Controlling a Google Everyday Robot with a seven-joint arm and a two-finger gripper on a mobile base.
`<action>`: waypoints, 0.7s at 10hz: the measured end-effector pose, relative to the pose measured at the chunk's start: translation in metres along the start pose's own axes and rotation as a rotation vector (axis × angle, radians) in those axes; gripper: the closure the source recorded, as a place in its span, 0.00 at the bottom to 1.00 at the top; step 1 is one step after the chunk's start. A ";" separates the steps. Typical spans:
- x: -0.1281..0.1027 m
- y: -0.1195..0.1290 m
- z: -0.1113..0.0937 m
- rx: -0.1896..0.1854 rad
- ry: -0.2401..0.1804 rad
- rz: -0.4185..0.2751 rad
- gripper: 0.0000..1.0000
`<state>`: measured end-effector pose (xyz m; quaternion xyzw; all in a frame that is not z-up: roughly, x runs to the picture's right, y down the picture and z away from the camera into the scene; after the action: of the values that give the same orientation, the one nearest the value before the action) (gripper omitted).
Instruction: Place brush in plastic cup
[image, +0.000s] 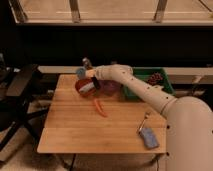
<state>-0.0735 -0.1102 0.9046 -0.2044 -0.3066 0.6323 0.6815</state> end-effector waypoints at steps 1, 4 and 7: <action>0.003 0.001 0.005 -0.012 0.017 0.001 1.00; 0.006 0.014 0.022 -0.055 0.049 -0.008 1.00; 0.008 0.027 0.049 -0.091 0.070 -0.007 1.00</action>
<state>-0.1259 -0.1044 0.9236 -0.2561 -0.3118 0.6078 0.6840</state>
